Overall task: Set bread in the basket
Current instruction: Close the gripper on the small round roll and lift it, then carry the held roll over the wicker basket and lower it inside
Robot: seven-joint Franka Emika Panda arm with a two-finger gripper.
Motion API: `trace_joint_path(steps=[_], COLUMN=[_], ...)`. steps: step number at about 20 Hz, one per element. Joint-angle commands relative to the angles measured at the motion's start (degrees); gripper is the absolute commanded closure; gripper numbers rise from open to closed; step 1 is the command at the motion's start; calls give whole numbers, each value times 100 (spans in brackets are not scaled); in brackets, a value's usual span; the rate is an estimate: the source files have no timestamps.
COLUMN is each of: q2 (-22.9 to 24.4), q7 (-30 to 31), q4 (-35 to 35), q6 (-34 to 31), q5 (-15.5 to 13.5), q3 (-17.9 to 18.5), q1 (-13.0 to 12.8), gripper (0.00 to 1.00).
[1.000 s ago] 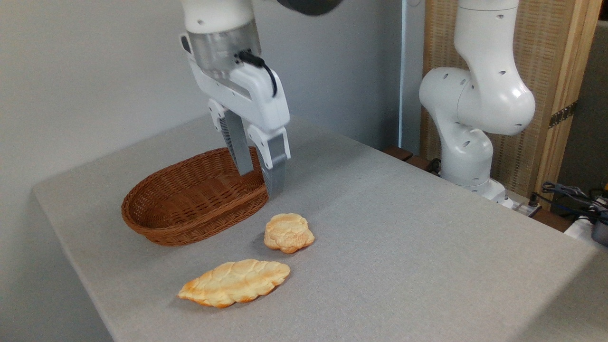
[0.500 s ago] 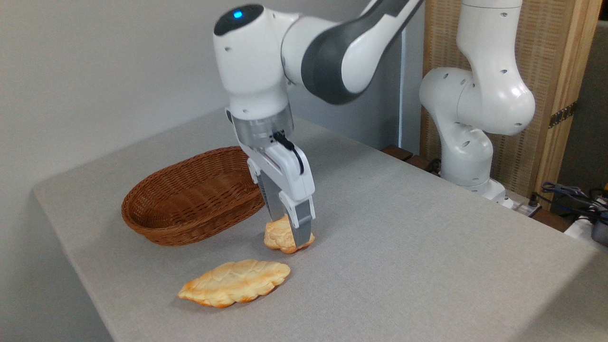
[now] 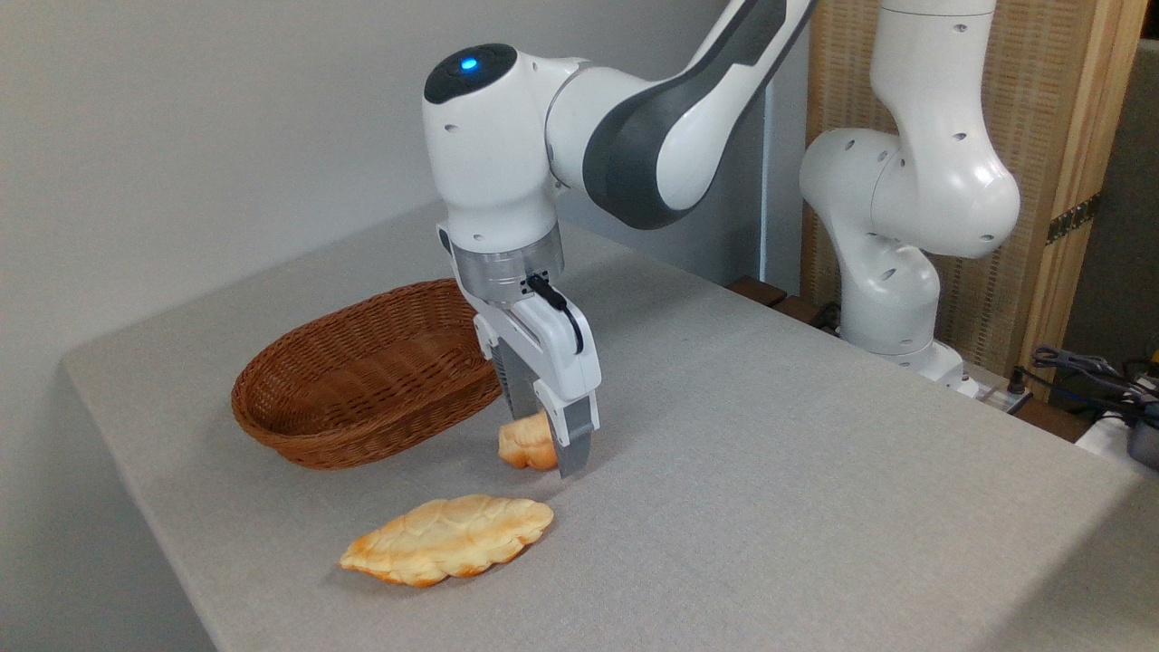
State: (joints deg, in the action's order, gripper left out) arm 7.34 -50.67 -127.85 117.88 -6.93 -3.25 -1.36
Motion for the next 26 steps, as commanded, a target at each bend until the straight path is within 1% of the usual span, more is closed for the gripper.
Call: trace_joint_path(steps=[1,12,13,14,15,16,18,21,23,24,25,26], q2=[-40,-22,-22,-22,-40,-75,-136,-163,-198,-207,-259,-381], q7=[-92,-101,-83,-83,-92,-101,-66,-39,30,179,459,862], q4=[-91,-12,92,250,513,750,1146,1656,1956,2087,2167,2211], q6=[104,33,7,-193,-526,-816,-1161,-1460,-1558,-1558,-1540,-1462], q5=[-502,-467,-458,-458,-423,-318,-203,-194,-194,-194,-212,-238], q3=[35,35,44,52,96,114,114,88,9,-104,-280,-394], q1=[-31,-31,-31,-31,-22,-22,-31,-31,-48,-74,-92,-92], gripper=[70,71,71,73,76,78,79,78,78,76,74,73])
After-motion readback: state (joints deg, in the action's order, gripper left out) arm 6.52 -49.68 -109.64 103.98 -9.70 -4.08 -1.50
